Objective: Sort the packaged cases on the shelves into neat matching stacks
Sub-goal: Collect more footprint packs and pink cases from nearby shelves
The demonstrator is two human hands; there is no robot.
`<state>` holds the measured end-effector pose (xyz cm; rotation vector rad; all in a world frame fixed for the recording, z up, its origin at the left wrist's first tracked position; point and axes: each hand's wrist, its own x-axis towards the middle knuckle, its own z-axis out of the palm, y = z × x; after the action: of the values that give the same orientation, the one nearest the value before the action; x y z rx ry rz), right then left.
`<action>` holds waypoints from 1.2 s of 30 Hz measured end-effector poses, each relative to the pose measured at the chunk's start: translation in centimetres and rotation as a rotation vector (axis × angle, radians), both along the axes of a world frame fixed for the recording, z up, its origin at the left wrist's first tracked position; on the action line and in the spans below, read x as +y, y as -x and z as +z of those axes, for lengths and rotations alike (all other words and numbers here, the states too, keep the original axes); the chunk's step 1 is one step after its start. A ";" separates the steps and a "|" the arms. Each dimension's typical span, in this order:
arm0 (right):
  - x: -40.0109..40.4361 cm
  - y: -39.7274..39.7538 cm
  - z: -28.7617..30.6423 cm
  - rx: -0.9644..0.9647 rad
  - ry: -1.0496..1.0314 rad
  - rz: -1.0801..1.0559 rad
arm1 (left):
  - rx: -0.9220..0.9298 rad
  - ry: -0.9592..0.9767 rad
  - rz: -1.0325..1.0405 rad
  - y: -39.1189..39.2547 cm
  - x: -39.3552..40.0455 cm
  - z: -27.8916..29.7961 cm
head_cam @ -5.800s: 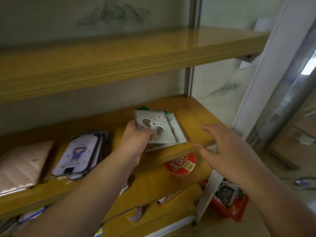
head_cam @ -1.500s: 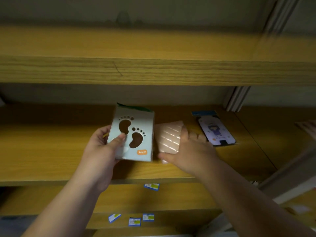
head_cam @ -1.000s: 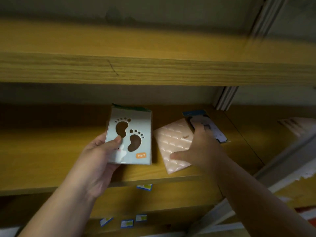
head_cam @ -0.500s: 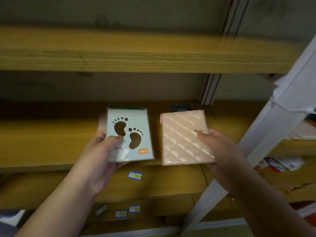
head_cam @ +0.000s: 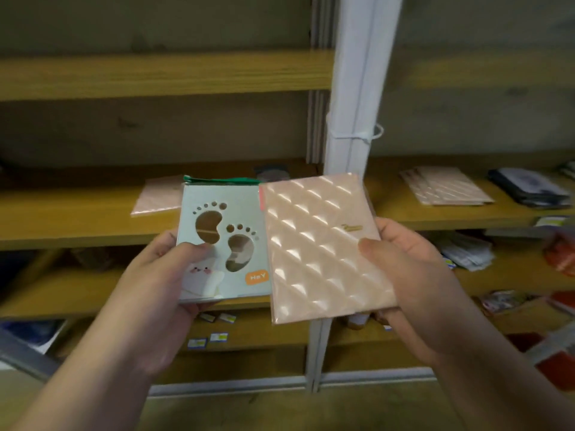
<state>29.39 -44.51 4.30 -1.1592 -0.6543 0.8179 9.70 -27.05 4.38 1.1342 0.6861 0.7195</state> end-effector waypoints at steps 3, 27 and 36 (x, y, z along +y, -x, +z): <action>-4.6 -2.1 -0.2 0.035 0.027 -0.034 | 0.007 -0.016 -0.028 -1.7 -4.7 0.3; -20.4 -24.2 -1.4 0.080 0.261 -0.542 | 0.099 0.160 -0.320 -31.0 -14.4 -2.8; -16.1 -34.2 -1.6 -0.142 0.384 -0.512 | 0.099 0.133 -0.230 -40.6 -10.1 -2.6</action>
<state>63.58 -60.61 2.73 -1.6573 -0.2908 0.4321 50.31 -37.11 1.83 1.1094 0.6641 0.4191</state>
